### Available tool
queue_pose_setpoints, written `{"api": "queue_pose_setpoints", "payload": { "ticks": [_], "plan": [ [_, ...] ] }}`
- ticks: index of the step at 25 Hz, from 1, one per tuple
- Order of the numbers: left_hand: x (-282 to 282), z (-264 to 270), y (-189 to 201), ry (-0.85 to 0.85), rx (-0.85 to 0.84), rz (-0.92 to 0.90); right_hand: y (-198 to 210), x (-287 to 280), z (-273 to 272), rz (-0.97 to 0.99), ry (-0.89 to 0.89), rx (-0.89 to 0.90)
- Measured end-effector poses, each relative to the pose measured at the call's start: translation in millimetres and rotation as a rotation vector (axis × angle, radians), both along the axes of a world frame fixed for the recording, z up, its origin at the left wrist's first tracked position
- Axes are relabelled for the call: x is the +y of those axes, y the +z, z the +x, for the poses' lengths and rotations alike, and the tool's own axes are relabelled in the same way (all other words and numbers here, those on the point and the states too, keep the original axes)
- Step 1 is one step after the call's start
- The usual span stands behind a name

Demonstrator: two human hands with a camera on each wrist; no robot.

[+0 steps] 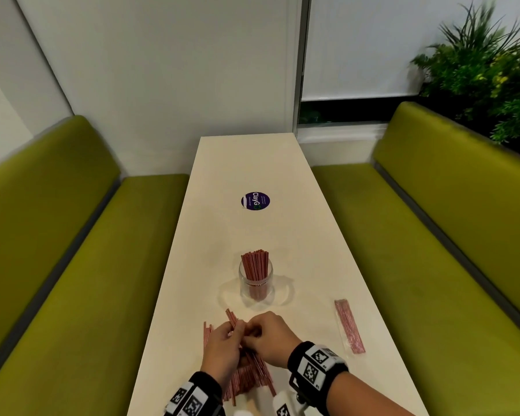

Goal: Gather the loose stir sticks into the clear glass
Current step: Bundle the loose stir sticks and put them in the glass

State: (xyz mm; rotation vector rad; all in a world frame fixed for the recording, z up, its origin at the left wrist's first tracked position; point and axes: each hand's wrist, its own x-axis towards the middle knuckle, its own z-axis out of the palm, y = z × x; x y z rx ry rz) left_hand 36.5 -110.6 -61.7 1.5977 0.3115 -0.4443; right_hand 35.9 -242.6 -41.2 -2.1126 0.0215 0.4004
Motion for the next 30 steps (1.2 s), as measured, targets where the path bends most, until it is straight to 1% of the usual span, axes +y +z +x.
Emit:
{"api": "queue_pose_setpoints", "payload": {
  "ticks": [3,5,6,9,11,13,14,16,20,23,27,30],
  "plan": [
    [-6,3,-3,0.052,0.035,-0.042,-1,-1,-3,0.015,-0.06,-0.041],
    [-8,6,-3,0.103,0.075,-0.086,-2,-2,-4,0.081,-0.113,-0.023],
    [-8,9,0,0.138,0.103,-0.125,-3,-2,-3,0.154,-0.15,0.019],
    [-4,16,15,0.272,0.174,-0.28,0,-4,0,0.427,-0.266,0.244],
    [0,21,23,0.315,0.14,-0.339,4,-5,-1,0.584,-0.302,0.433],
    [-1,23,28,0.272,0.065,-0.349,7,-6,-4,0.806,-0.305,0.599],
    [-4,22,30,0.235,0.025,-0.343,9,-8,-4,0.898,-0.306,0.64],
    [-8,20,34,0.161,-0.039,-0.306,13,-12,-1,1.0,-0.313,0.661],
    [2,16,38,0.01,-0.151,-0.204,11,-27,4,1.029,-0.31,0.589],
    [17,22,50,-0.094,-0.2,-0.102,7,-39,4,0.905,-0.298,0.509],
    [27,38,63,-0.127,-0.268,0.053,4,-46,6,0.798,-0.275,0.428],
    [14,43,70,-0.143,-0.336,0.177,8,-43,12,0.792,-0.252,0.405]
  ]
}}
